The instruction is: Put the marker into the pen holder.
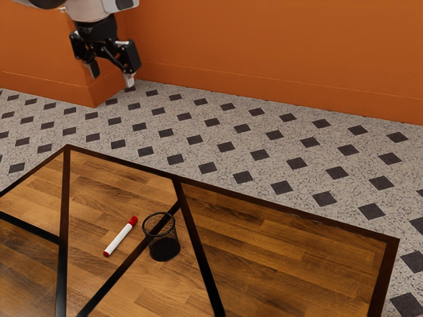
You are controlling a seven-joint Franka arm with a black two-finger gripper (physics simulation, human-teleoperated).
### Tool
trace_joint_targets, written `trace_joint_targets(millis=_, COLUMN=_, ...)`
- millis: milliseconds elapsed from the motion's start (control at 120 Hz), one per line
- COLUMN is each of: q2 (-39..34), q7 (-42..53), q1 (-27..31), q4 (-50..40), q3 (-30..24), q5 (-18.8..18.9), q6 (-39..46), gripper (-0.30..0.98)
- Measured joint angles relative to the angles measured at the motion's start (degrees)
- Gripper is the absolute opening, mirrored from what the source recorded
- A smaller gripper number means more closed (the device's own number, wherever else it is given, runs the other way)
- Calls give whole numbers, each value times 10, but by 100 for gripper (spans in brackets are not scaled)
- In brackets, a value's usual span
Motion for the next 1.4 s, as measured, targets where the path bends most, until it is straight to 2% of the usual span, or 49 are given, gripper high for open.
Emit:
trace_joint_targets(millis=183, q2=11, q7=-13, q1=-2, q4=-46, q3=-5, q5=4, q6=15, gripper=69)
trace_joint_targets(millis=517, q2=135, q7=-14, q1=141, q4=-186, q3=-7, q5=-27, q6=69, gripper=69)
trace_joint_targets(millis=775, q2=238, q7=13, q1=155, q4=-202, q3=-13, q5=-52, q6=118, gripper=69)
trace_joint_targets(millis=1108, q2=276, q7=55, q1=157, q4=-233, q3=-33, q5=-65, q6=187, gripper=69)
trace_joint_targets(millis=1400, q2=293, q7=84, q1=159, q4=-235, q3=-34, q5=-79, q6=210, gripper=69)
